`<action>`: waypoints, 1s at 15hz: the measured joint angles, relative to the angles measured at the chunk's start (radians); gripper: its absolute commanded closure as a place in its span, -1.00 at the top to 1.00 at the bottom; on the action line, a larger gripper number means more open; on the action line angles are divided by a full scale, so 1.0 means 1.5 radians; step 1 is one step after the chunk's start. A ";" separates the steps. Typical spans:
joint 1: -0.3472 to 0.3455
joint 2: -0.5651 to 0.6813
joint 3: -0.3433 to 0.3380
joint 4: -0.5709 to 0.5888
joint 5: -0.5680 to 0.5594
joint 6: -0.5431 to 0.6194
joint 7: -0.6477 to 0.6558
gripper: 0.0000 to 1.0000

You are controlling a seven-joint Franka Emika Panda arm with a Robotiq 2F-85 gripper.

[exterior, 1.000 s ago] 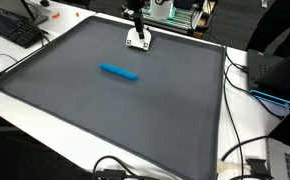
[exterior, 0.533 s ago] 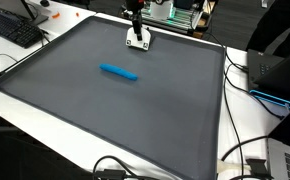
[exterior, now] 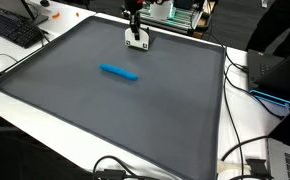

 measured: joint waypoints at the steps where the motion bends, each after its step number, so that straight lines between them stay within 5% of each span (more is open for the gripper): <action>1: 0.000 0.000 0.000 0.000 -0.006 0.006 0.018 -1.00; 9: -0.012 -0.001 -0.006 0.005 -0.126 0.009 0.202 -0.98; 15: -0.022 -0.028 -0.007 0.054 -0.235 -0.098 0.299 -0.98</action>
